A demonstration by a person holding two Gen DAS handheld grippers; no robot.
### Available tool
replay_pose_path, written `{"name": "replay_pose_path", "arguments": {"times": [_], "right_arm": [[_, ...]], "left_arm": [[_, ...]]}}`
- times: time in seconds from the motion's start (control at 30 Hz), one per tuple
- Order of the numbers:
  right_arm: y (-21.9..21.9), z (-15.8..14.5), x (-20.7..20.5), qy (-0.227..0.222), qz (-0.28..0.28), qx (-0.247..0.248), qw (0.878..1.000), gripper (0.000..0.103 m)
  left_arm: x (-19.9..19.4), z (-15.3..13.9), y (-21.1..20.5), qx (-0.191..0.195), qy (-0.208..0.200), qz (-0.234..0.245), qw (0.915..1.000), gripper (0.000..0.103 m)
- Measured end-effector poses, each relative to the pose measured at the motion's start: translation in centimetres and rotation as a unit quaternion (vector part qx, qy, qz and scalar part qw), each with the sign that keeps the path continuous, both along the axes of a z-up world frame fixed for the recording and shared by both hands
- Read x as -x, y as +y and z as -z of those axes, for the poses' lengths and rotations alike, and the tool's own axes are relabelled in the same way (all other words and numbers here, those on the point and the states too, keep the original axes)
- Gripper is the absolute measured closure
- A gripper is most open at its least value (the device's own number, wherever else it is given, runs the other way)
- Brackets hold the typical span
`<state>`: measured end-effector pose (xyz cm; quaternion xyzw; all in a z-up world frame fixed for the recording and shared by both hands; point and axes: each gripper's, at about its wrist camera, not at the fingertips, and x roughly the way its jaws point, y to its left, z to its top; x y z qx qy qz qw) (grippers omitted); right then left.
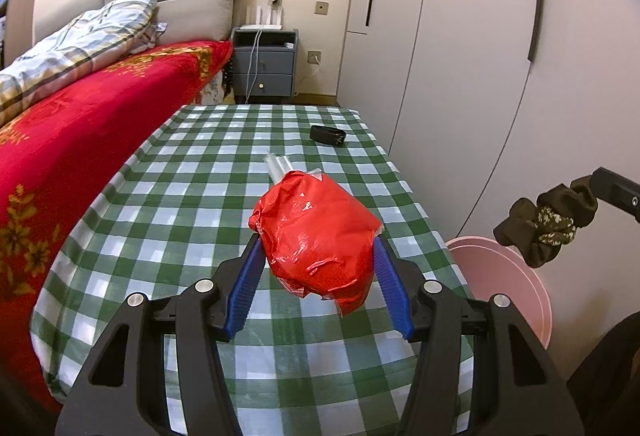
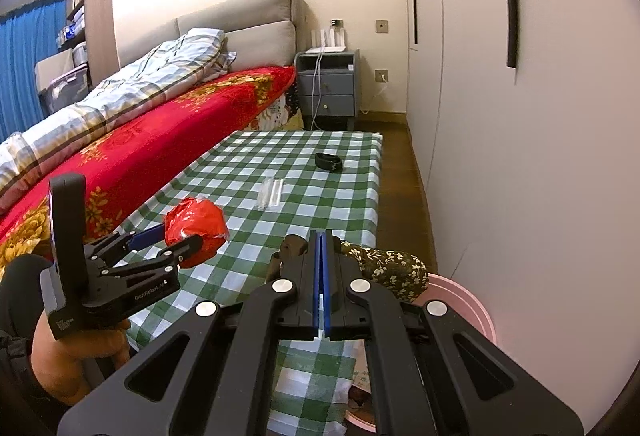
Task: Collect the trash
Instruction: 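Carry the red bag and black cloth over the pink bin with both grippers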
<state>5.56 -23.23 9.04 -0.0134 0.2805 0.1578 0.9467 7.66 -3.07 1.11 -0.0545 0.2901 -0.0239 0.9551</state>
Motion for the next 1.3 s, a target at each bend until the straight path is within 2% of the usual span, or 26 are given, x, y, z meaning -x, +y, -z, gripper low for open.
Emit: {"name": "replay_pose_path", "arguments": {"times": [0.43, 0.73, 1.3], "right_arm": [[-3.3, 0.7, -0.9, 0.004, 0.049, -0.006, 0.999, 0.102], [-3.6, 1.5, -1.6, 0.005, 0.062, 0.009, 0.998, 0.102], [-5.7, 2.2, -3.3, 0.01, 0.132, 0.016, 0.991, 0.102]], "left_arm": [[-1.0, 0.7, -2.1, -0.012, 0.002, 0.021, 0.9997, 0.049], [-1.8, 1.3, -4.0, -0.016, 0.003, 0.041, 0.999, 0.049], [-3.3, 2.0, -7.9, -0.011, -0.001, 0.087, 0.9962, 0.049]]}}
